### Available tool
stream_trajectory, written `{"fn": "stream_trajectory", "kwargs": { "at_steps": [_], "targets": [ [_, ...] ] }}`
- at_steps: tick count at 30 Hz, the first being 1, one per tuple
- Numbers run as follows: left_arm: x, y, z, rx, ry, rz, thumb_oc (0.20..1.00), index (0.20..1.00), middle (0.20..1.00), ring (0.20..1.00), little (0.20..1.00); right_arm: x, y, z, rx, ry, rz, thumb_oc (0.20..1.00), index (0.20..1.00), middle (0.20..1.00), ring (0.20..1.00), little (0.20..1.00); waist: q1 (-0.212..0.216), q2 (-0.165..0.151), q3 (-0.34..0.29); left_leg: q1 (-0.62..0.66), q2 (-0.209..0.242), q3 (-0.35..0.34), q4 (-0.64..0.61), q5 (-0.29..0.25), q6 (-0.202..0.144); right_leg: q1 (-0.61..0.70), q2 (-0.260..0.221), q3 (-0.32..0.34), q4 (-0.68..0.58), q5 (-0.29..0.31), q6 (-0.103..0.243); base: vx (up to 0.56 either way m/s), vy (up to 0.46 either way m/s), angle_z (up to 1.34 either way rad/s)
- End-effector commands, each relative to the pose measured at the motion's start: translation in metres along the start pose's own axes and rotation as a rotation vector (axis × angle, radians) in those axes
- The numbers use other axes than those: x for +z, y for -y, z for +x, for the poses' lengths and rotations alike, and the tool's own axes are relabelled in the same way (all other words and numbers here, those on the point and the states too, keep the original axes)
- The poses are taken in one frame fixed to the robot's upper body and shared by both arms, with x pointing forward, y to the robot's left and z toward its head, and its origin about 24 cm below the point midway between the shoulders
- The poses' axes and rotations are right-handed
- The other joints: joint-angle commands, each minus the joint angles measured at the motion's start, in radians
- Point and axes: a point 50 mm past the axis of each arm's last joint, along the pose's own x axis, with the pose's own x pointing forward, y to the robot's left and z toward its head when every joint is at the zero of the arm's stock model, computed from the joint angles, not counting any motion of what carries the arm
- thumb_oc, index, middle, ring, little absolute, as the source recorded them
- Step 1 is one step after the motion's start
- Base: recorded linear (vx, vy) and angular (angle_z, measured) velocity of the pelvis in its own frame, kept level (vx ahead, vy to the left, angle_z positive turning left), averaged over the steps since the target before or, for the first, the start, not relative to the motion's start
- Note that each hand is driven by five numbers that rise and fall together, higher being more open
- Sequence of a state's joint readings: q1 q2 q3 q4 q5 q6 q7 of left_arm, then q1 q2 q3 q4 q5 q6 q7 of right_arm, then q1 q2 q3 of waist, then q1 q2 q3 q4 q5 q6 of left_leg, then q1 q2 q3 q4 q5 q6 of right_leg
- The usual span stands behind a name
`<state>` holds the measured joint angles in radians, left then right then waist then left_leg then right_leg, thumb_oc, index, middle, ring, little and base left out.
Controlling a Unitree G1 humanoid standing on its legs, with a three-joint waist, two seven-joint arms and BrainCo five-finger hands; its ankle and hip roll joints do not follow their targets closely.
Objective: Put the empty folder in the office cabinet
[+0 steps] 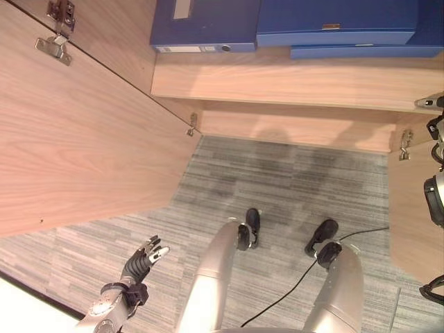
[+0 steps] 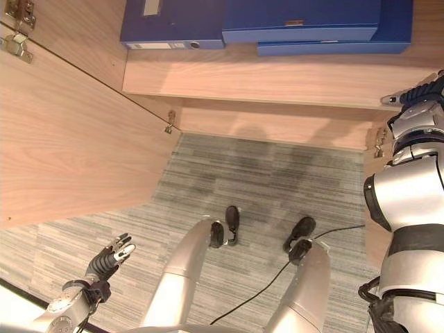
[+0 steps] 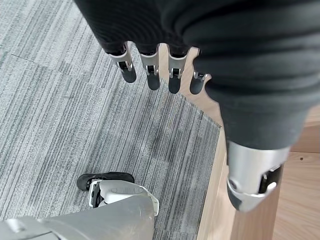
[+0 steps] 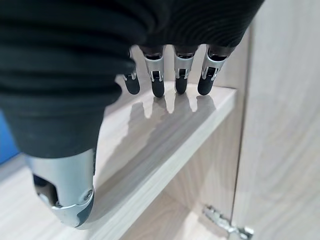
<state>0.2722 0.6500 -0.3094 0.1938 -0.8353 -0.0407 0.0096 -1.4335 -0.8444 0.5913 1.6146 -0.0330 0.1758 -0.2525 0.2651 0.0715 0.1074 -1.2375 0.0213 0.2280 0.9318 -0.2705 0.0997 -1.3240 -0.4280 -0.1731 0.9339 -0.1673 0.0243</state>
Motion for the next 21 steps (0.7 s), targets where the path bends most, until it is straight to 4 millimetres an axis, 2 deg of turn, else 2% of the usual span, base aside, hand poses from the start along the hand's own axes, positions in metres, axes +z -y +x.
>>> {"fn": "stream_trajectory", "kwargs": {
  "at_steps": [1, 9, 11, 14, 21],
  "targets": [
    [0.006, -0.016, -0.010, 0.029, 0.015, 0.076, 1.000, 1.000, 1.000, 1.000, 1.000, 0.000, 0.033, 0.007, -0.080, 0.070, -0.123, 1.000, 1.000, 1.000, 1.000, 1.000, 0.033, 0.066, 0.043, -0.028, 0.002, -0.084, -0.154, 0.069, -0.038, 0.063, -0.024, 0.042, -0.007, -0.102, 0.045, 0.00, 0.000, 0.00],
    [0.006, -0.022, -0.011, 0.043, 0.010, 0.098, 1.000, 1.000, 1.000, 1.000, 1.000, 0.027, 0.027, 0.002, -0.058, 0.186, -0.186, 1.000, 1.000, 1.000, 1.000, 1.000, 0.046, 0.067, 0.038, -0.039, -0.001, -0.080, -0.150, 0.070, -0.036, 0.046, -0.025, 0.051, 0.004, -0.102, 0.046, 0.00, 0.000, 0.00],
    [0.006, -0.024, -0.012, 0.050, 0.013, 0.102, 1.000, 1.000, 1.000, 1.000, 1.000, 0.043, 0.015, -0.003, -0.019, 0.240, -0.195, 1.000, 1.000, 1.000, 1.000, 1.000, 0.050, 0.067, 0.037, -0.041, -0.001, -0.081, -0.151, 0.071, -0.036, 0.042, -0.024, 0.052, 0.004, -0.102, 0.045, 0.00, 0.000, 0.00],
    [0.007, -0.026, -0.012, 0.056, 0.012, 0.108, 1.000, 1.000, 1.000, 1.000, 1.000, 0.056, 0.005, -0.009, 0.026, 0.269, -0.174, 1.000, 1.000, 1.000, 1.000, 1.000, 0.053, 0.068, 0.036, -0.042, -0.001, -0.080, -0.150, 0.071, -0.036, 0.042, -0.024, 0.052, 0.003, -0.103, 0.045, 0.00, 0.000, 0.00],
    [0.007, -0.031, -0.014, 0.083, 0.010, 0.112, 1.000, 1.000, 1.000, 1.000, 1.000, 0.065, -0.013, -0.016, 0.103, 0.283, -0.161, 1.000, 1.000, 1.000, 1.000, 1.000, 0.059, 0.071, 0.033, -0.048, -0.005, -0.083, -0.151, 0.074, -0.034, 0.036, -0.024, 0.056, 0.006, -0.103, 0.045, 0.00, 0.000, 0.00]
  ]
}}
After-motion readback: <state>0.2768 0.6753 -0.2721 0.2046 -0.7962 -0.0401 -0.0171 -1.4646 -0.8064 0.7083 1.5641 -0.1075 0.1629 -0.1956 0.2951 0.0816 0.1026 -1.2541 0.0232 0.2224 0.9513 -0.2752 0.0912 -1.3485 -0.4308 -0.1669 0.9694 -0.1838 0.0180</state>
